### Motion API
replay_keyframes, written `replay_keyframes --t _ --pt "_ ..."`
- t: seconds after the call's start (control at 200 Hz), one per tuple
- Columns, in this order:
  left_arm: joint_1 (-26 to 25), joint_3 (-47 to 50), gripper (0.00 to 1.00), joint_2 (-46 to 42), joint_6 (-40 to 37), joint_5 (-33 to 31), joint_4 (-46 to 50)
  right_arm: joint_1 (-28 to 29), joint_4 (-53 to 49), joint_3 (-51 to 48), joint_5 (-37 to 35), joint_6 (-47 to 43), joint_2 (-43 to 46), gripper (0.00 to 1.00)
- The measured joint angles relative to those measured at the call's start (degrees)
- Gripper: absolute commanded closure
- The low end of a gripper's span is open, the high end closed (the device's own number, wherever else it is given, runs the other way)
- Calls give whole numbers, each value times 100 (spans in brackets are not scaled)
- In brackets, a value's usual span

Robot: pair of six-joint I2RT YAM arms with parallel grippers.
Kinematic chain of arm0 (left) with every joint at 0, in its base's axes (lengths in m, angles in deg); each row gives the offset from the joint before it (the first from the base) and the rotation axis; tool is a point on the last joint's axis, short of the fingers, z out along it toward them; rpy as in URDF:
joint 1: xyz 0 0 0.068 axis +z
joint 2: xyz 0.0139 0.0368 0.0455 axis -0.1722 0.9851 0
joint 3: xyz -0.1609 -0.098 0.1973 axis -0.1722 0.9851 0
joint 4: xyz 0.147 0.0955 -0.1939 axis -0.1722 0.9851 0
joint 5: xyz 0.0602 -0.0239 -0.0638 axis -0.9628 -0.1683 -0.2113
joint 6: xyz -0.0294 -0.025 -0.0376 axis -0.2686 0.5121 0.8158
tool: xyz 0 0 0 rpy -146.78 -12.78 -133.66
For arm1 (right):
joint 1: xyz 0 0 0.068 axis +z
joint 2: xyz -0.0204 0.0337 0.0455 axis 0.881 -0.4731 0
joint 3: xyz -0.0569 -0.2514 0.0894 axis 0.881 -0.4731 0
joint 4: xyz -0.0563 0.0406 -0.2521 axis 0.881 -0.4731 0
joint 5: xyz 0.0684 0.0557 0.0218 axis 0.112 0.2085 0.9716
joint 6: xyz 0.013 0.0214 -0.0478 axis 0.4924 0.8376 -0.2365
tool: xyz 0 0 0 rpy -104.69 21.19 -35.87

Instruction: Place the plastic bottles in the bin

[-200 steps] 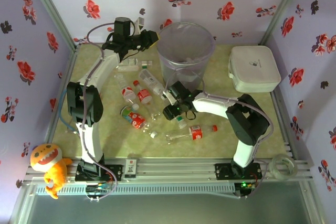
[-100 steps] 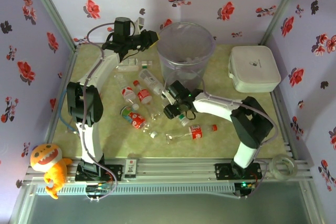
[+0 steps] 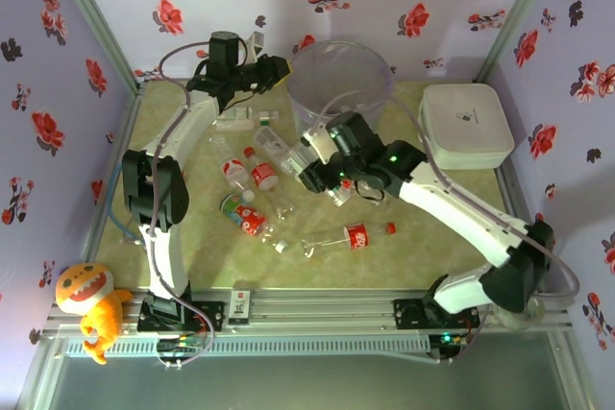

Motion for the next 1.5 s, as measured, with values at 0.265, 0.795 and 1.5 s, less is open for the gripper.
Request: replay_keyframes --t 0.265,0.795,1.5 --pt "0 0 75 0 2 -2 -2 -284 -44 1217 22 0 96 48" --pt "0 114 75 0 155 0 -256 -1759 702 3390 -579 1207 -1622 48" --pt "-2 533 76 -146 455 -4 -817 -1998 -1029 4863 -1565 2507 -3600 51"
